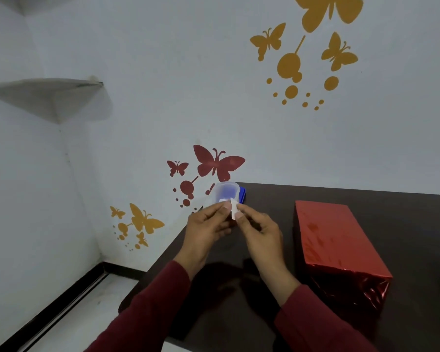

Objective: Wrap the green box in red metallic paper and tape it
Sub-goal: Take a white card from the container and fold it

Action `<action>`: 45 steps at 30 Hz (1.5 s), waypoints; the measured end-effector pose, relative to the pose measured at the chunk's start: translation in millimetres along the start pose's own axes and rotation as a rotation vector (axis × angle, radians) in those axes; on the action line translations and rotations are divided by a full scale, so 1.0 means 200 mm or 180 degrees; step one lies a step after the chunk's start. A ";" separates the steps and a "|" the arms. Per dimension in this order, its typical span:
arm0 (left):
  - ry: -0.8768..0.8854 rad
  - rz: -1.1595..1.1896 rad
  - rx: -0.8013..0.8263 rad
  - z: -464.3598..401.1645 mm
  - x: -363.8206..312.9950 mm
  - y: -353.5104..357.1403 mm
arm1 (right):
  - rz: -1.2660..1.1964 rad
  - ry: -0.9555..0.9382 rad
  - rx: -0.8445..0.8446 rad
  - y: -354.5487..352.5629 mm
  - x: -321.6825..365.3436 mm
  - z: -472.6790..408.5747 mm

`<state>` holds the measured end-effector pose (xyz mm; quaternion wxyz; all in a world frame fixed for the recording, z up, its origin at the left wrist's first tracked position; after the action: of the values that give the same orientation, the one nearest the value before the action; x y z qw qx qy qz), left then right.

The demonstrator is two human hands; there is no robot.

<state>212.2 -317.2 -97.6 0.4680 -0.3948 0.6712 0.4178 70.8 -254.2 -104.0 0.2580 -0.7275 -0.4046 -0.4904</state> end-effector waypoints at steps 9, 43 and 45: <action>-0.0885 0.1121 0.0248 0.02 0.15 0.02 | 0.0104 -0.0306 0.0090 0.02 0.02 -0.01; -0.1316 0.1451 0.0360 0.04 0.21 0.01 | -0.0690 0.0161 0.0563 0.06 -0.05 0.00; -0.1295 0.1413 0.0337 0.04 0.21 0.01 | -0.0672 0.0170 0.0578 0.06 -0.05 0.01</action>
<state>202.7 -314.7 -138.5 0.5100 -0.1218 0.6544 0.5448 78.9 -262.6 -113.5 0.2804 -0.6413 -0.5145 -0.4953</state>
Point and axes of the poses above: each hand's wrist, its own z-axis away from the middle knuckle, its own y-axis out of the palm, x = y × z, the point moved 10 cm from there along -z, towards the middle knuckle, and after that the axes turned 2 degrees about z, right-handed, at the moved point
